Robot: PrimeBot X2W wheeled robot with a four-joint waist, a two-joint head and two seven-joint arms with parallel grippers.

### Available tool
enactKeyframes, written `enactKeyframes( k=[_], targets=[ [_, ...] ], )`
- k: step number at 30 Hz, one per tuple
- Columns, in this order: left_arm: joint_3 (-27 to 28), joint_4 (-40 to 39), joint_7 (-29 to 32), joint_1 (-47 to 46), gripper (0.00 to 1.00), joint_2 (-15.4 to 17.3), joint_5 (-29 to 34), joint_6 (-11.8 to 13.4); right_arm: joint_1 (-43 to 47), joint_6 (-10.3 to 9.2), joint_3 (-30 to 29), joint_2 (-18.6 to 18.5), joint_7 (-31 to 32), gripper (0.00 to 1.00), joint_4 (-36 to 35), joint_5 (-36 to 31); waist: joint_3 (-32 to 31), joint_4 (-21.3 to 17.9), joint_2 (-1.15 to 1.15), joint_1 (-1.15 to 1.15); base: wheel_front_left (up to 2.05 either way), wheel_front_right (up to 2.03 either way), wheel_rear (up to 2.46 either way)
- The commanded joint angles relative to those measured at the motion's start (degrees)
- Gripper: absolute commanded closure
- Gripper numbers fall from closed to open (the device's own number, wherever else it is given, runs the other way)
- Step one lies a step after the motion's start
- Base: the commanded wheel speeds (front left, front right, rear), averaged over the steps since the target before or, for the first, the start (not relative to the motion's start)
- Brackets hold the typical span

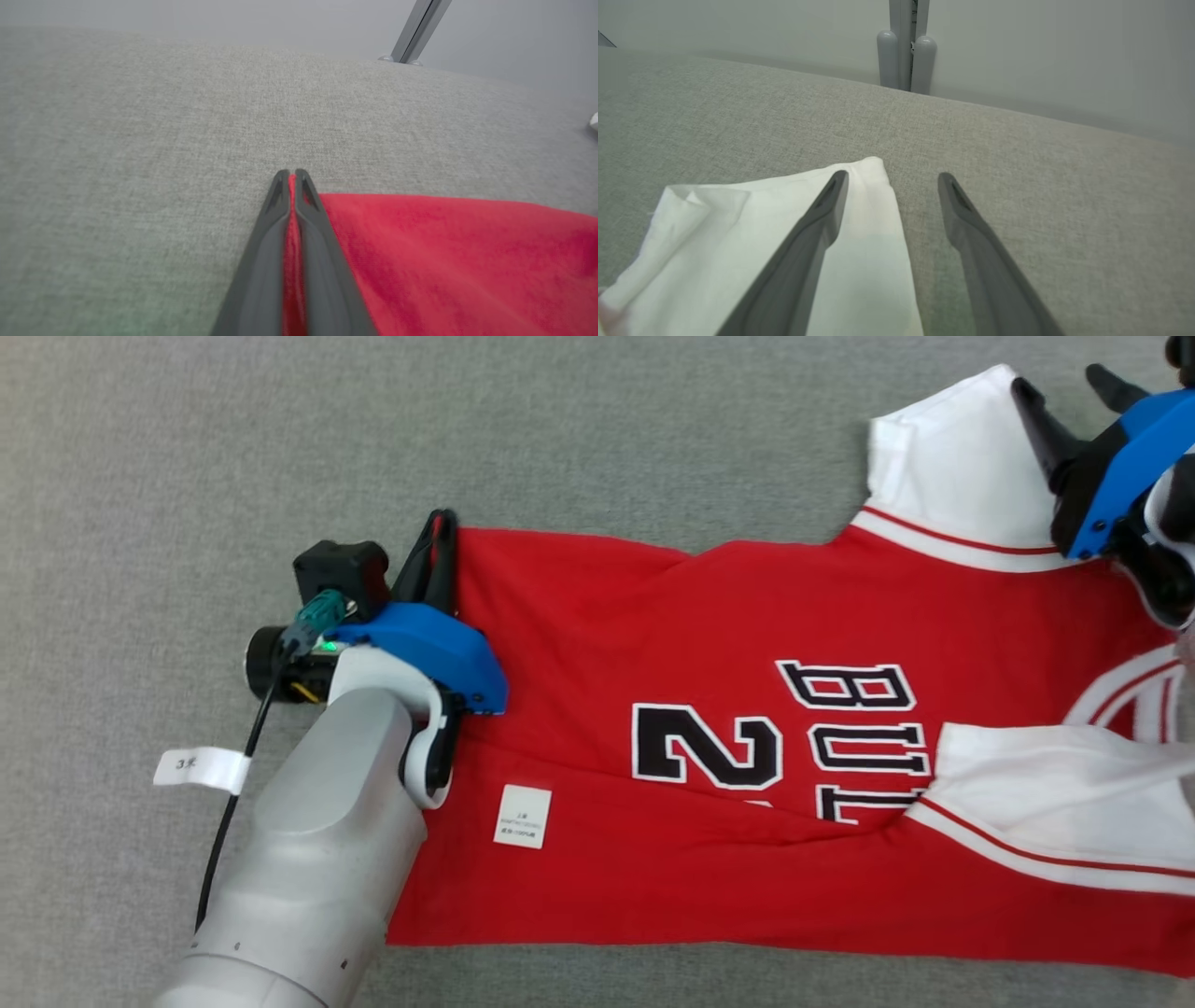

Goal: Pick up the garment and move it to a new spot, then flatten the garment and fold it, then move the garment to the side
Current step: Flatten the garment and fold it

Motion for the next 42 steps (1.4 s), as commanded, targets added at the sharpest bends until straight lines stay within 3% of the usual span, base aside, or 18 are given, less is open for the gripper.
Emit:
enactKeyframes(
  k=[1,6,7,8,9,15,20,26,34,42],
  targets=[
    [-2.52,-0.26,0.37,0.30,1.00,-0.65,-1.52,0.92,-1.69,-0.02,0.85,-1.28,1.04,0.00,0.65,0.90,2.38,2.29,0.00,0.01,0.00,0.00,0.00],
    [-7.16,-2.79,0.34,-0.53,1.00,-0.78,-5.35,3.26,-2.51,0.01,4.48,-2.12,5.16,0.00,-0.19,3.96,4.71,3.46,0.00,0.01,0.00,0.00,0.00],
    [-7.80,-3.00,0.33,-0.63,1.00,-0.80,-5.99,3.67,-1.89,0.06,5.57,-1.97,6.14,0.51,-0.91,5.04,4.95,3.45,0.00,0.01,0.00,0.00,0.00],
    [-8.33,-3.12,0.40,-0.65,1.00,-0.79,-6.66,4.08,-1.51,0.07,6.40,-2.14,6.74,0.82,-1.62,6.08,5.13,3.39,0.00,0.01,0.00,0.00,0.00],
    [-8.75,-3.09,0.37,-0.63,1.00,-0.80,-7.28,4.29,-1.42,0.07,7.10,-2.70,6.91,1.00,-2.23,6.79,5.24,3.28,0.00,0.01,0.00,0.00,0.00],
    [-8.37,-3.47,0.32,-2.07,1.00,-0.87,-7.57,5.53,-3.20,-0.07,8.65,-6.74,2.42,1.00,-3.40,8.41,4.97,2.45,0.00,0.01,0.00,0.00,0.00],
    [-2.55,-8.88,-0.11,-1.66,1.00,-0.36,-3.10,7.30,-4.76,-0.02,8.22,-6.13,-8.37,1.00,-2.83,8.32,3.83,1.45,0.00,0.01,0.00,0.00,0.00],
    [3.37,-13.13,-0.19,2.42,1.00,0.39,2.37,6.79,-1.29,-0.02,8.92,-6.34,-15.82,1.00,-4.67,11.71,0.33,-0.32,0.00,0.01,0.00,0.00,0.00],
    [9.83,-16.50,-0.19,9.66,1.00,1.37,7.67,4.68,6.96,-0.02,7.54,-7.10,-18.45,1.00,-13.32,17.62,-6.13,-3.53,0.00,0.01,0.00,0.00,0.00],
    [14.76,-17.04,-0.21,17.62,1.00,1.63,11.20,2.02,21.72,-0.01,0.81,-5.71,-18.48,1.00,-23.24,18.61,-13.50,-5.88,0.00,0.01,0.00,0.00,0.00]
  ],
)
